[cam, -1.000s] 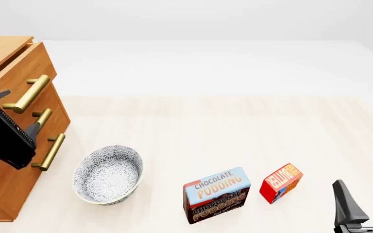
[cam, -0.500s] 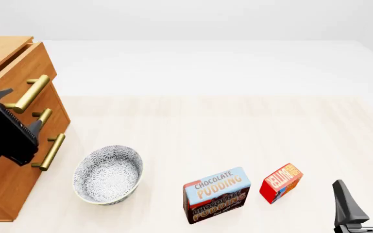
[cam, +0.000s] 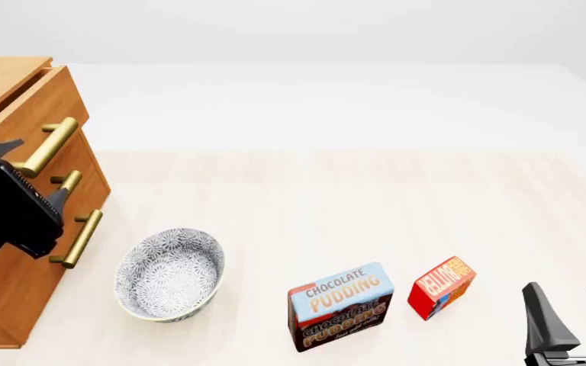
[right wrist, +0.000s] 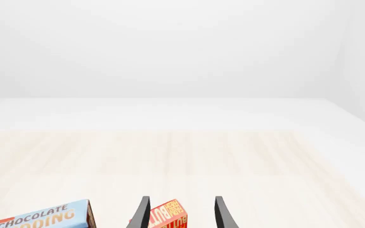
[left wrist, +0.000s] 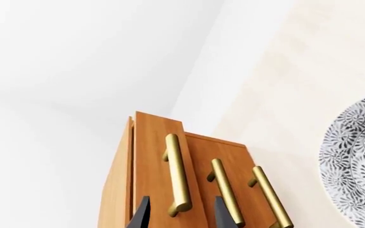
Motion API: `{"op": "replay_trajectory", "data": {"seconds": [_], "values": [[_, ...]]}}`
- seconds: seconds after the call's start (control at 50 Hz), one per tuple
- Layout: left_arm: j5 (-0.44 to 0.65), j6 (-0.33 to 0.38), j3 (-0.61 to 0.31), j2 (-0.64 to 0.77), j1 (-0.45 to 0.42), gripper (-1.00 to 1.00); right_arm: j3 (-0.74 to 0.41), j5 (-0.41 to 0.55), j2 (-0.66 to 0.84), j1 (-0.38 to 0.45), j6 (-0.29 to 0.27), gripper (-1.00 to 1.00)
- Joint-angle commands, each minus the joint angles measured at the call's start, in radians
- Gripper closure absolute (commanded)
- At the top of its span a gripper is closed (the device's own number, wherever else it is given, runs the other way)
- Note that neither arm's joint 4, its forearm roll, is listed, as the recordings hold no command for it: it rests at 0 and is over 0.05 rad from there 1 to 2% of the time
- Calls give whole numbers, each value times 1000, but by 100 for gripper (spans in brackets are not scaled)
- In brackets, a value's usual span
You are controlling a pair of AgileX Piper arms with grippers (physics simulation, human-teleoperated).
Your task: Put the butter at the back in the top drawer of the cabinet and close it.
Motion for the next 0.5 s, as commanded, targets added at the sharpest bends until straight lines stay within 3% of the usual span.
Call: {"op": "replay_trajectory", "data": {"seconds": [0.02,0.5], "values": [[-11,-2,1,14,4,-100,0,0,0,0,0,-100],[-29,-4,-1,37,12,-100,0,0,0,0,0,-100]]}}
